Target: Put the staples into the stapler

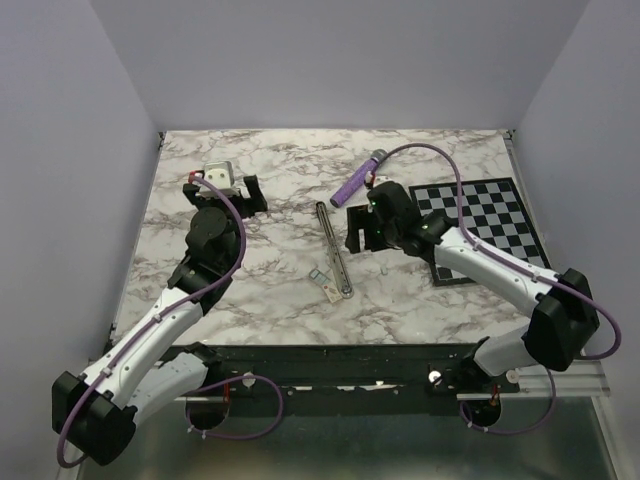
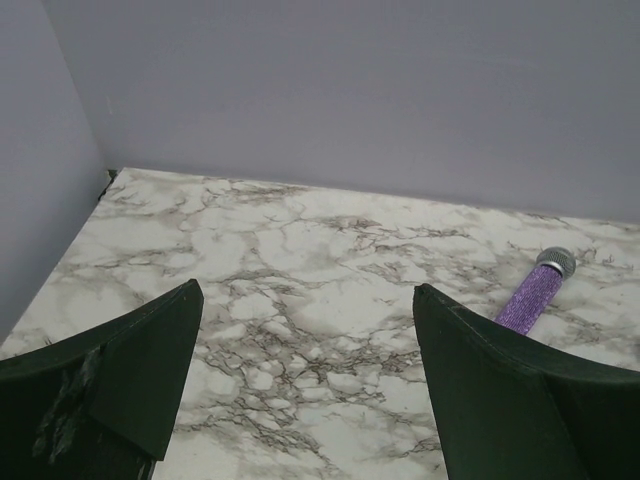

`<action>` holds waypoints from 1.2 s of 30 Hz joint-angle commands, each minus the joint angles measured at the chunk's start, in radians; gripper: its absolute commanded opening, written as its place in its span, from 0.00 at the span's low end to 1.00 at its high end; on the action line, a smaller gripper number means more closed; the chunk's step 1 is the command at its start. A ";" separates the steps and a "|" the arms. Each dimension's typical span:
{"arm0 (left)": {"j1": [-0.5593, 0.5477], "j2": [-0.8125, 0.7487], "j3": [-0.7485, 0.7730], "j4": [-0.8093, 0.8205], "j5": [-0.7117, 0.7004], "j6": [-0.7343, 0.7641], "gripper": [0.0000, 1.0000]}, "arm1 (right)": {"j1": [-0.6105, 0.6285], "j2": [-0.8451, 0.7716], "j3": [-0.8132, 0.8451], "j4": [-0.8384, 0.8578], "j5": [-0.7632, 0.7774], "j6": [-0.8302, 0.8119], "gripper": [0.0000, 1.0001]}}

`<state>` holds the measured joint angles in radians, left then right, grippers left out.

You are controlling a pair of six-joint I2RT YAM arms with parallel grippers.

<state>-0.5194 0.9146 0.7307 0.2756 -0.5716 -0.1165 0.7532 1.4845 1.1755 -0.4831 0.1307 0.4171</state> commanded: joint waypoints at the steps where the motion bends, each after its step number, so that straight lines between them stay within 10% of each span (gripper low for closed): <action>1: -0.005 -0.019 -0.011 0.023 -0.022 0.021 0.94 | -0.069 -0.046 -0.120 0.057 -0.049 0.048 0.83; 36: -0.005 -0.005 -0.022 0.047 -0.027 0.043 0.94 | -0.189 0.312 -0.007 -0.170 -0.014 -0.029 0.42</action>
<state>-0.5194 0.9169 0.7216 0.2913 -0.5987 -0.0822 0.5682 1.7794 1.1442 -0.6220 0.0834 0.4103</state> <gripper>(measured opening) 0.940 0.418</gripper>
